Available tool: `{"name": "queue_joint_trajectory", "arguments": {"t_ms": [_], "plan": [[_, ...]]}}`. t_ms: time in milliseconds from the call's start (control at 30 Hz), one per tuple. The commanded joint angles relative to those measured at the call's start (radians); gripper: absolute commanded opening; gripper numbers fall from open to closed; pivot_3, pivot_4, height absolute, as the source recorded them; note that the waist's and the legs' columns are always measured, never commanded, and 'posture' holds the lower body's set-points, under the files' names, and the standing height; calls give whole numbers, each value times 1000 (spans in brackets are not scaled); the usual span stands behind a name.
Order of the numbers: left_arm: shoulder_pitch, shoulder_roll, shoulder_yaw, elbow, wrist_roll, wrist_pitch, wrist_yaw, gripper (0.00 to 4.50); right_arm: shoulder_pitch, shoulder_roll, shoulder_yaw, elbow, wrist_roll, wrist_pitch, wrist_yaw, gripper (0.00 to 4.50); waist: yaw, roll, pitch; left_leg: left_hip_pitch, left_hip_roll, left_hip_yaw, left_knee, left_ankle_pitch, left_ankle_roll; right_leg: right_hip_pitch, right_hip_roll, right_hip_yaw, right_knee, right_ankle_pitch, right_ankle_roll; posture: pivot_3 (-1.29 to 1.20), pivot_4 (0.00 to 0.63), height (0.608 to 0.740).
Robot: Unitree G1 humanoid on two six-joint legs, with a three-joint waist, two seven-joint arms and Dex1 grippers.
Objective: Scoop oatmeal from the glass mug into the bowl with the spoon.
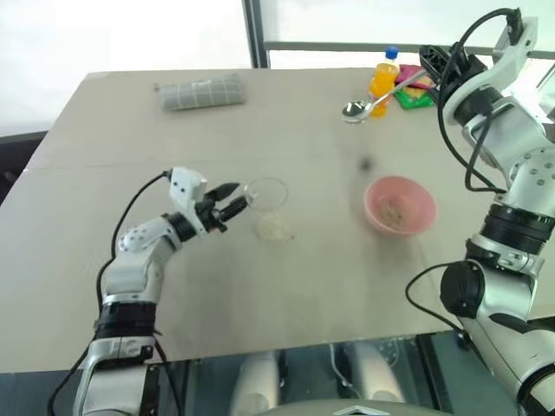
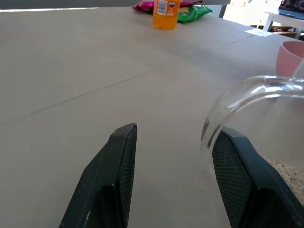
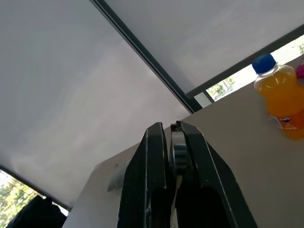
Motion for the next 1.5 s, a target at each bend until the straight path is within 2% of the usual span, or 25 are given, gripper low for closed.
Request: {"name": "queue_joint_trajectory", "arguments": {"t_ms": [33, 200, 233, 400, 733, 867, 1000, 1133, 1300, 1500], "plan": [[-23, -5, -11, 3, 3, -28, -23, 2403, 3, -15, -18, -67, 31, -22, -15, 0, 0, 0, 0, 0, 0, 0, 0, 0, 0, 0, 0, 0, 0, 0, 0, 0, 150, 740], [-39, -17, -18, 14, 1, -30, -27, 2403, 27, -13, -12, -83, 37, -29, -21, 0, -1, 0, 0, 0, 0, 0, 0, 0, 1, 0, 0, 0, 2, 0, 0, 0, 150, 740], [-45, -20, -17, 16, 1, -28, -22, 1887, 31, -13, -11, -86, 39, -31, -22, 0, 0, 0, 0, 0, 0, -1, 0, 0, 1, 0, 0, 0, 2, 0, 0, 0, 150, 740], [-58, -32, -17, 13, 5, -23, -5, 33, 45, -2, -8, -96, 48, -45, -34, 0, 0, 0, 0, 0, 0, 0, 0, -1, 1, 0, 0, 0, 2, 0, 0, 0, 150, 740], [-81, -77, -37, -27, 26, -8, 67, 33, 24, -34, 48, -121, 80, 3, 22, 0, 2, 0, 0, 0, 0, -1, 0, -1, 1, 0, 0, 0, 2, 0, 0, 0, 150, 740], [-159, -110, -47, 5, 68, -26, 134, 33, -48, -47, 105, -147, 184, 79, 77, 0, 2, 0, 0, 0, 0, -1, 0, -1, 1, -1, 0, 0, 2, 0, 0, 0, 150, 740], [-229, -142, -77, 82, 115, -71, 158, 33, -63, -45, 187, -175, 220, 133, 121, 0, 1, 0, 0, 0, 0, -1, 0, -1, 1, 0, 1, 0, 1, 0, 0, 0, 150, 740], [-277, -183, -89, 149, 136, -118, 171, 33, -14, -77, 270, -188, 149, 132, 193, 0, 2, 0, 0, 0, 0, -1, 0, -1, 1, 0, 1, 0, 0, 0, 0, 0, 150, 740], [-338, -209, -93, 232, 154, -167, 178, 33, 25, -191, 414, -197, -41, 92, 323, 0, 5, 0, 0, -2, -1, -1, 1, -1, 1, -1, 0, 0, 0, 0, 0, 0, 150, 740], [-405, -243, -91, 321, 170, -206, 186, 33, 80, -209, 620, -267, -210, 35, 446, 0, 2, 0, 0, -1, 0, -2, 1, -1, 1, -1, 1, 0, 0, 0, 0, 0, 150, 740]]}}
